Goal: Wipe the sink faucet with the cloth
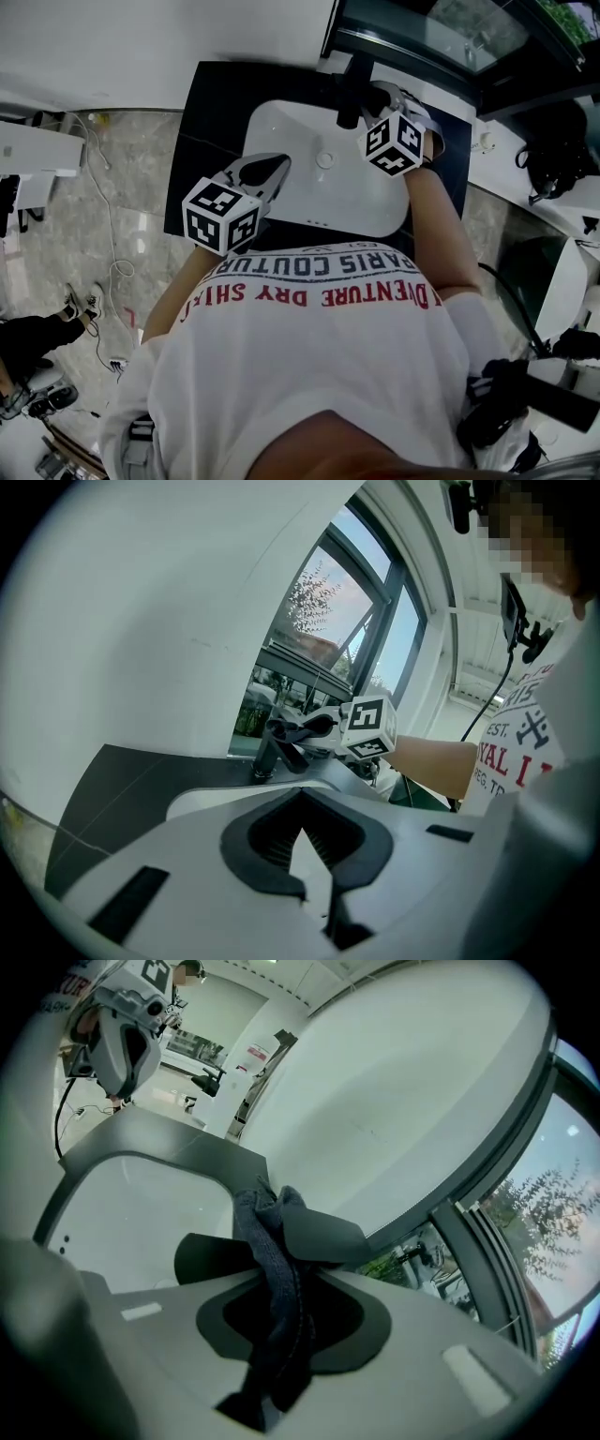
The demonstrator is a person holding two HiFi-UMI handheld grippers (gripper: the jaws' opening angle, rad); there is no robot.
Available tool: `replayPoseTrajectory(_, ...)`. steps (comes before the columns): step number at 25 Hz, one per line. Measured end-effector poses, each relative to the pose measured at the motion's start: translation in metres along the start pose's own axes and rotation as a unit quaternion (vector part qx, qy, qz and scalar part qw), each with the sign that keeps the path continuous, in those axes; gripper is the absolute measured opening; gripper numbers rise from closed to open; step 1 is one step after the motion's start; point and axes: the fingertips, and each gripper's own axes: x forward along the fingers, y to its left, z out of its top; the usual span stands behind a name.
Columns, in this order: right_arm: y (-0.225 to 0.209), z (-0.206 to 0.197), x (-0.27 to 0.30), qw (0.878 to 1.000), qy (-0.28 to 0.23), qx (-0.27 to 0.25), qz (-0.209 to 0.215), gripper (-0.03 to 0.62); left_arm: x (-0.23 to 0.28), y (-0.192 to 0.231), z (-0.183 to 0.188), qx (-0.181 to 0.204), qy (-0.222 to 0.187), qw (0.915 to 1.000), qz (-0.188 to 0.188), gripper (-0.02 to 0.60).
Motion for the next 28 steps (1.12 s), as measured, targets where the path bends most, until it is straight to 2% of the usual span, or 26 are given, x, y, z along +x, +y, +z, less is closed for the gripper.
replayPoseTrajectory(5, 0.000, 0.000, 0.012, 1.000, 0.013, -0.011, 0.009, 0.067, -0.002, 0.006, -0.003, -0.006, -0.001, 1.0000, 0.004, 0.002)
replayPoseTrajectory(10, -0.001, -0.001, 0.014, 0.999, 0.006, 0.015, 0.030, 0.067, -0.003, 0.006, -0.004, -0.007, -0.002, 1.0000, 0.006, 0.002)
replayPoseTrajectory(13, 0.003, -0.004, 0.012, 0.999, 0.012, 0.011, 0.039, 0.066, -0.001, 0.004, -0.003, -0.006, -0.002, 1.0000, 0.003, 0.002)
replayPoseTrajectory(24, 0.056, -0.013, -0.033, 0.996, 0.015, -0.043, 0.076, 0.067, 0.009, -0.025, -0.001, 0.011, 0.002, 0.9998, -0.018, 0.002)
replayPoseTrajectory(28, 0.069, -0.016, -0.038, 0.996, 0.008, -0.041, 0.078, 0.067, 0.011, -0.028, -0.002, 0.015, 0.005, 0.9997, -0.021, 0.002)
